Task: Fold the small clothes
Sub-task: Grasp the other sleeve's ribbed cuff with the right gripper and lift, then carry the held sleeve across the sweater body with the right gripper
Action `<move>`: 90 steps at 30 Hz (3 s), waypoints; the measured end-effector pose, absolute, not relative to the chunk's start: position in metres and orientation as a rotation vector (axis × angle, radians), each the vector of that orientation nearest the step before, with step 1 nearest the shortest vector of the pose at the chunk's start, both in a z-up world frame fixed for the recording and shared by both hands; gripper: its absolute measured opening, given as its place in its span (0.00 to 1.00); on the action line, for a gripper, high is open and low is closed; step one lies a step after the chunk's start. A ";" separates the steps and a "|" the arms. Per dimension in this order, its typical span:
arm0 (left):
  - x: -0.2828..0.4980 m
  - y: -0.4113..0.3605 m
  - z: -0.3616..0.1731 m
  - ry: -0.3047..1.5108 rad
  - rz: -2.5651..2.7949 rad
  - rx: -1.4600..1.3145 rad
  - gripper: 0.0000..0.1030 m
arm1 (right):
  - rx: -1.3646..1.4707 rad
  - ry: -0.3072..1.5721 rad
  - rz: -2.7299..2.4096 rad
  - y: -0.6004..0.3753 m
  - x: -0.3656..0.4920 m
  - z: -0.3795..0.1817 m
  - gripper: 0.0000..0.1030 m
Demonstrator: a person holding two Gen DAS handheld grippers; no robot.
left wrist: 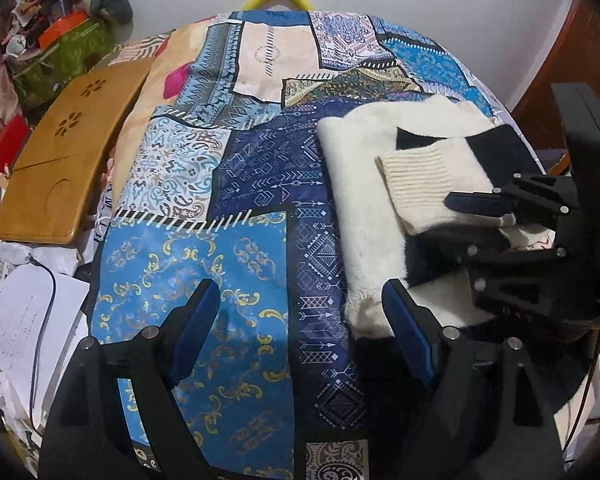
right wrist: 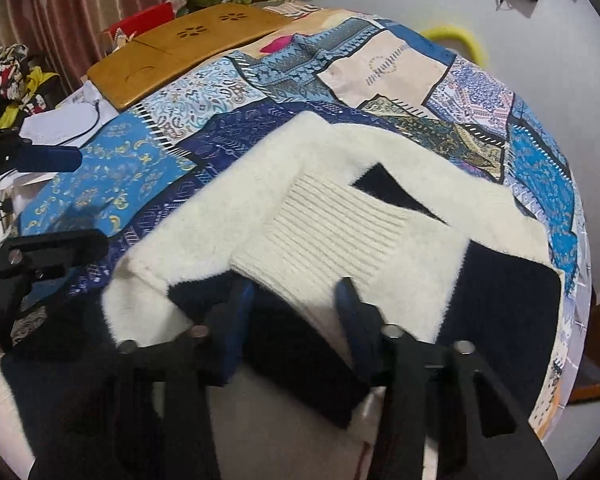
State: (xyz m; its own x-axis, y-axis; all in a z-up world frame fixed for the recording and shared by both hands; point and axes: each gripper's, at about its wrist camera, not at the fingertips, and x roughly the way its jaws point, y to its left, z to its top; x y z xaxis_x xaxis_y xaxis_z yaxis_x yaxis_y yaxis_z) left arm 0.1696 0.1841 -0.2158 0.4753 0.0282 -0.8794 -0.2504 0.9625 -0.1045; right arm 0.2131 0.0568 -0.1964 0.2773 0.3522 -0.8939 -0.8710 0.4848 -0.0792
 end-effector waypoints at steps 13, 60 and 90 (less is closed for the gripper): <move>0.175 0.159 -0.195 1.039 0.158 -0.163 0.81 | -0.425 0.845 0.854 0.011 0.221 -0.149 0.06; 0.217 0.095 -0.206 1.121 0.092 -0.095 0.81 | 0.207 1.034 0.331 -0.289 0.253 -0.172 0.09; 0.300 0.044 -0.224 1.183 0.060 -0.066 0.81 | 0.340 1.055 -0.050 -0.459 0.239 -0.201 0.41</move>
State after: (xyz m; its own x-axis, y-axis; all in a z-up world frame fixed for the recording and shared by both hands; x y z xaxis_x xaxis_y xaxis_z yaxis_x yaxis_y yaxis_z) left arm 0.2997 0.0437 -0.2245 0.3765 0.0122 -0.9263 -0.0818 0.9964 -0.0202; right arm 0.2391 -0.4588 -0.2010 0.4972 0.1215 -0.8591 0.2016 0.9469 0.2506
